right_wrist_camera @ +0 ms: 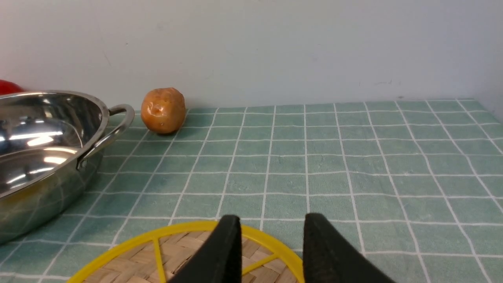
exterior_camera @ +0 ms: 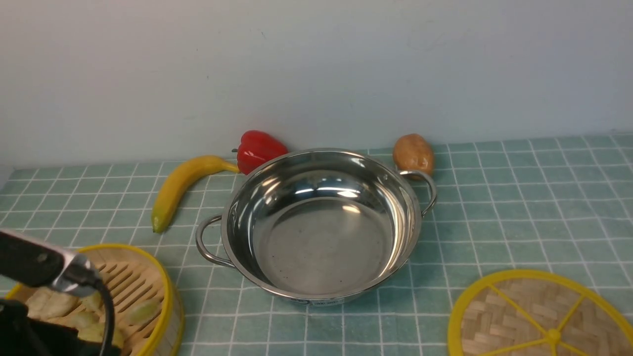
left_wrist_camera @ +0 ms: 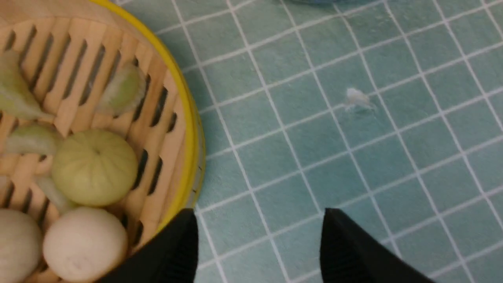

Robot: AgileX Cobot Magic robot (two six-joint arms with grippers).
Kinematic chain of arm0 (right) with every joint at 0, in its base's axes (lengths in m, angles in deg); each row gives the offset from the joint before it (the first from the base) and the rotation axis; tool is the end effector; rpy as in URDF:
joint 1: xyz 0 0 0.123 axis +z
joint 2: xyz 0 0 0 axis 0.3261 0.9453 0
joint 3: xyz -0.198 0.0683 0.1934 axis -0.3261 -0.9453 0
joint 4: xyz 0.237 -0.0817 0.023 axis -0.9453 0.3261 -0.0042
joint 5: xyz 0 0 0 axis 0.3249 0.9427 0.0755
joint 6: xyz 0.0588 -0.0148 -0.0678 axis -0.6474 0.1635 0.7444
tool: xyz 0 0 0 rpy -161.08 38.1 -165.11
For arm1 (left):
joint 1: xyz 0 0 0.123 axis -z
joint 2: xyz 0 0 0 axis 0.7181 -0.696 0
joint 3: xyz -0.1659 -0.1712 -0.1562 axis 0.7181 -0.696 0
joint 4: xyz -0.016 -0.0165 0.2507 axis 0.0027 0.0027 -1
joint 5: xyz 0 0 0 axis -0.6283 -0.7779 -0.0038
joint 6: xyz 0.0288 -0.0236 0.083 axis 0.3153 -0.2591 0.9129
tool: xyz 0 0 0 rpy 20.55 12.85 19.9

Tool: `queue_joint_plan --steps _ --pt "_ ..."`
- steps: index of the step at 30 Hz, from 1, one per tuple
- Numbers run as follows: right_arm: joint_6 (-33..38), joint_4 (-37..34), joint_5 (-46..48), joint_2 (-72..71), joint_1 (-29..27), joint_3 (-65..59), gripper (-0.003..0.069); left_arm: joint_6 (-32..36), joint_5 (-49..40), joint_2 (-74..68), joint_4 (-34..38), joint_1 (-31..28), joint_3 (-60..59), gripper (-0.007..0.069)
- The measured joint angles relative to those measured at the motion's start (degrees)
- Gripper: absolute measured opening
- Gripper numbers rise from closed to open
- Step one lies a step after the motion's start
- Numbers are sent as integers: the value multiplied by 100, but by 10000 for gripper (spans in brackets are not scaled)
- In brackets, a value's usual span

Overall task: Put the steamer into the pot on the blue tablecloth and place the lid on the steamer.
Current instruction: 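Grasp the rim of the steamer basket holding the buns with the left gripper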

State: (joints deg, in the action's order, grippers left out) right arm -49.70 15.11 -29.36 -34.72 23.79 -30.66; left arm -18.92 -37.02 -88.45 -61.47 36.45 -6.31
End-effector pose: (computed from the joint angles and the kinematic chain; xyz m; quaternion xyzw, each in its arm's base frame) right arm 0.0542 -0.0010 0.1804 0.0586 0.7887 0.0573 0.6093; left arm 0.1305 -0.0103 0.2827 0.1758 0.9428 -0.0956 0.2665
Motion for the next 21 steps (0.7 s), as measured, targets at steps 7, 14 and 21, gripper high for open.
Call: queue_joint_plan --steps 7,14,21 --pt "0 0 0 0 0 0 243 -67 127 -1746 117 0 385 519" --pt "0 0 0 0 0 0 243 -124 417 -2834 256 0 514 461" --pt "0 0 0 0 0 0 243 71 626 -3466 329 0 521 335"
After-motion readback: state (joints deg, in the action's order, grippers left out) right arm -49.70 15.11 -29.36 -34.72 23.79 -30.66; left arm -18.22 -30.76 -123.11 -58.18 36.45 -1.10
